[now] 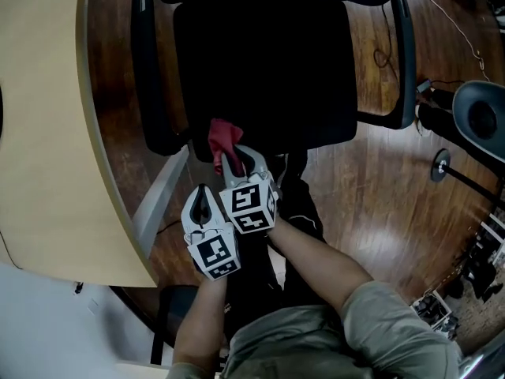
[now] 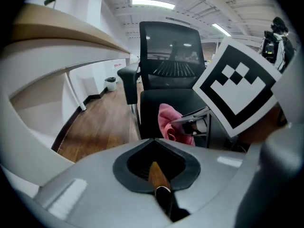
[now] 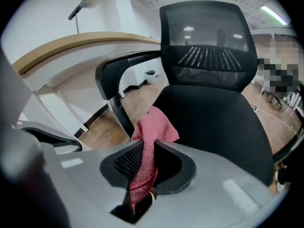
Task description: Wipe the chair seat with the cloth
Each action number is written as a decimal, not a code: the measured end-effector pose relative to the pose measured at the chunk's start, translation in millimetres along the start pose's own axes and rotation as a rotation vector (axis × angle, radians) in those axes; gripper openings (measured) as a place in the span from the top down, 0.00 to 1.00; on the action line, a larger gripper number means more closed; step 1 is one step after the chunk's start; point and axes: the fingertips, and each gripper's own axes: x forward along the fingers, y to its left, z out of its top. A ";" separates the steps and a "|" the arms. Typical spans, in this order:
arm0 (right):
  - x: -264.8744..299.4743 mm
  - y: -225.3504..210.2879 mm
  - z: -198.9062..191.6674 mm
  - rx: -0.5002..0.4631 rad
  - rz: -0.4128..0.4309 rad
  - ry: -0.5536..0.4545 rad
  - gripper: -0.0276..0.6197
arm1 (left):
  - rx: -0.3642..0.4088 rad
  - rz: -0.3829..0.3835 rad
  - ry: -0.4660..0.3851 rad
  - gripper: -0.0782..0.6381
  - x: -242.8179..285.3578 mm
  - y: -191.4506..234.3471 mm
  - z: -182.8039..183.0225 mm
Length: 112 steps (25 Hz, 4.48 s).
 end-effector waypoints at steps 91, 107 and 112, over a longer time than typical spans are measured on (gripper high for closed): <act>-374.3 0.8 169.4 -0.302 0.197 -0.369 0.86 | -0.117 0.017 -0.346 0.88 -283.8 -63.7 195.2; -267.6 285.8 192.0 -0.560 0.438 -0.272 0.86 | -0.305 0.288 -0.376 0.88 -372.7 171.8 107.5; -222.4 321.2 174.3 -0.585 0.437 -0.192 0.86 | -0.335 0.329 -0.368 0.88 -373.3 210.4 86.4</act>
